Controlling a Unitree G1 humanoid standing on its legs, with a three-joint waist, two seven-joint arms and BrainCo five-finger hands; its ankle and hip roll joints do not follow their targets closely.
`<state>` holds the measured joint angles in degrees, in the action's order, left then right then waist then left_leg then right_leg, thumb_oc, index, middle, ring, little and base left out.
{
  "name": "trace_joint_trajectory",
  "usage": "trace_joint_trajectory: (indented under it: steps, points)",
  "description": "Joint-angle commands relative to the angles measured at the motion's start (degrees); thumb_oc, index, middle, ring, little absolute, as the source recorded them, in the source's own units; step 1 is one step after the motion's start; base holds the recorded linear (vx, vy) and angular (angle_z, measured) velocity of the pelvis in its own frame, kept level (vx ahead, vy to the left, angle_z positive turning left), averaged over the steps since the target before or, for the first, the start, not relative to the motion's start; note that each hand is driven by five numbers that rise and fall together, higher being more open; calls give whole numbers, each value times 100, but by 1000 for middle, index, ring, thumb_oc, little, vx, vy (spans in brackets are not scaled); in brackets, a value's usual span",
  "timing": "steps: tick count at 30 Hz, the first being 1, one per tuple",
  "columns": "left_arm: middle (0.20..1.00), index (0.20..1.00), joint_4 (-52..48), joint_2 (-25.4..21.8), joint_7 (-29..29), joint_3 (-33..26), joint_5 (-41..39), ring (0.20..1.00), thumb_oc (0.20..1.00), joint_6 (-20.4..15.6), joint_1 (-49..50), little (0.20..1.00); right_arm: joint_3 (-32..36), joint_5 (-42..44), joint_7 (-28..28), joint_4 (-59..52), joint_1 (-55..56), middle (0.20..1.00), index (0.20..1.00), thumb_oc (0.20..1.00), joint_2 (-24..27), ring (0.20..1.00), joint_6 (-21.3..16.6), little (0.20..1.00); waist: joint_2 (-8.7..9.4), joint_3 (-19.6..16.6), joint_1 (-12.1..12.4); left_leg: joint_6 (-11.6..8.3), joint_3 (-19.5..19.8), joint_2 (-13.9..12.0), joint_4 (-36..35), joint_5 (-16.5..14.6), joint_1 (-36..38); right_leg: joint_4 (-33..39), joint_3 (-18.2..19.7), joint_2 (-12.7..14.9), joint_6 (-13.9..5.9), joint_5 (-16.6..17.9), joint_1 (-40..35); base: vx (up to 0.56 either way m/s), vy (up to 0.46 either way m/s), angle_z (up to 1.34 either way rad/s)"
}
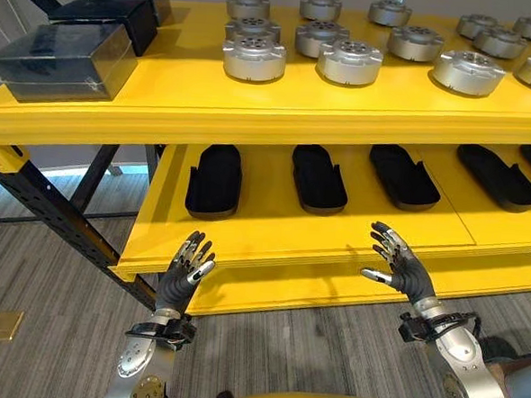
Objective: Move parts from the plastic box to the shelf.
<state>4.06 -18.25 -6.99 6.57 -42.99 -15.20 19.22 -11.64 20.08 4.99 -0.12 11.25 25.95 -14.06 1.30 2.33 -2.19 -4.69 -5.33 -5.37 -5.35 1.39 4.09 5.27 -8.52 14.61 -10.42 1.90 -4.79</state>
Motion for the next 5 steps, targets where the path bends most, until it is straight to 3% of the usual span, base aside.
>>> trace_joint_trajectory:
  steps: [1,5]
  points:
    - [1000,1000,-29,-56,78,-203,293,1000,1000,-232,-190,1000,104,20,-64,-53,-351,1000,1000,1000,155,1000,-211,1000,18,-153,74,86,272,-184,307,90,-150,-728,305,-83,35,109,376,0,0,0]
    - [1000,1000,-36,-47,121,-188,328,1000,1000,-216,-167,1000,92,1,-94,-47,-334,1000,1000,1000,144,1000,-206,1000,40,-166,76,83,255,-206,301,83,-108,-718,311,-97,36,110,357,17,-6,-2]
